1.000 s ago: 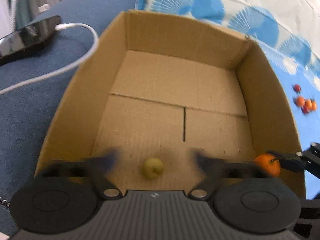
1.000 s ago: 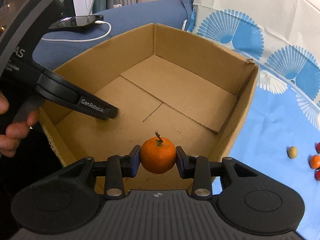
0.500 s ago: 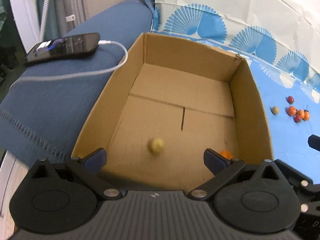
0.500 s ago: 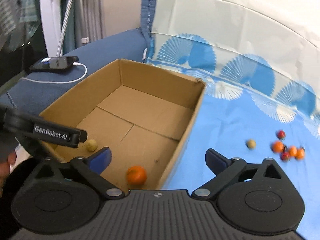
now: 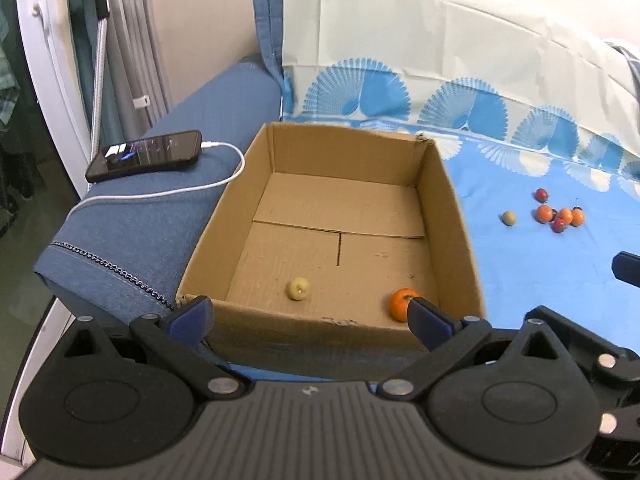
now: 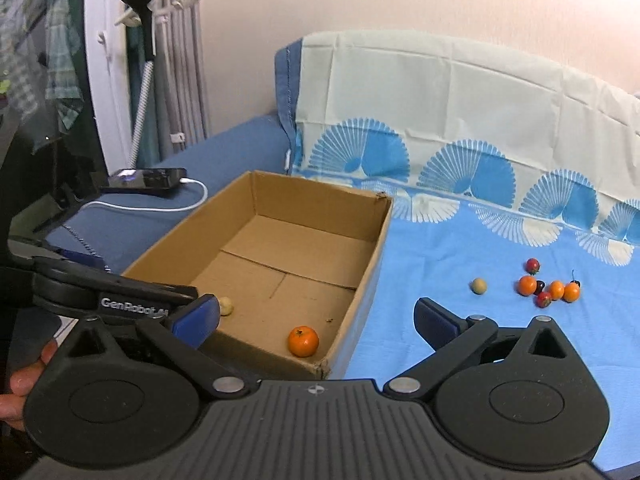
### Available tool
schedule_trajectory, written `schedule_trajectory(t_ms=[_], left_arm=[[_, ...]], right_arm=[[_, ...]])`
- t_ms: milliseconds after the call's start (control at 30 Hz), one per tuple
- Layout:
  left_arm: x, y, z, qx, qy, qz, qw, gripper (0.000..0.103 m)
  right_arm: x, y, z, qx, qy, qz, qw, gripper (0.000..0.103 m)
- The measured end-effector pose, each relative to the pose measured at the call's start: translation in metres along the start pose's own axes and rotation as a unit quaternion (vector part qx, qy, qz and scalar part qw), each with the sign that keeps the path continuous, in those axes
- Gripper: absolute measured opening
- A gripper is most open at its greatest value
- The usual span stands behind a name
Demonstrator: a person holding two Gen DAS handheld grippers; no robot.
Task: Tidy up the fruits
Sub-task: 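Lift both tools out of the box and move toward the fruits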
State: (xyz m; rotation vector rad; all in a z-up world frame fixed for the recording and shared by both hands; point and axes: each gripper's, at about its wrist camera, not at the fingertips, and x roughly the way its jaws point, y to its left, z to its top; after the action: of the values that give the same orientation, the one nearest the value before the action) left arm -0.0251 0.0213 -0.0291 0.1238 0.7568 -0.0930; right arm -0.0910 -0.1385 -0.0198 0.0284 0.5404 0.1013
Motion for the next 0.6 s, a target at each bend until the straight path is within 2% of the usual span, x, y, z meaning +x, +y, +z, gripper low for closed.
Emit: schedule_trajectory(t_ms=[267,600], left_arm=[[-0.026,0.000,-0.005,0.006,-0.024,0.006,0.9997,0.103],[-0.029,0.010,-0.004,-0.001,-0.027,0.008,0.9996,0.103]], right_arm=[[-0.026,-0.002,0.001,0.019,-0.028,-0.004,0.999,0.102],[-0.032,0.004,-0.001,0.011,-0.036,-0.002,0.999,0.102]])
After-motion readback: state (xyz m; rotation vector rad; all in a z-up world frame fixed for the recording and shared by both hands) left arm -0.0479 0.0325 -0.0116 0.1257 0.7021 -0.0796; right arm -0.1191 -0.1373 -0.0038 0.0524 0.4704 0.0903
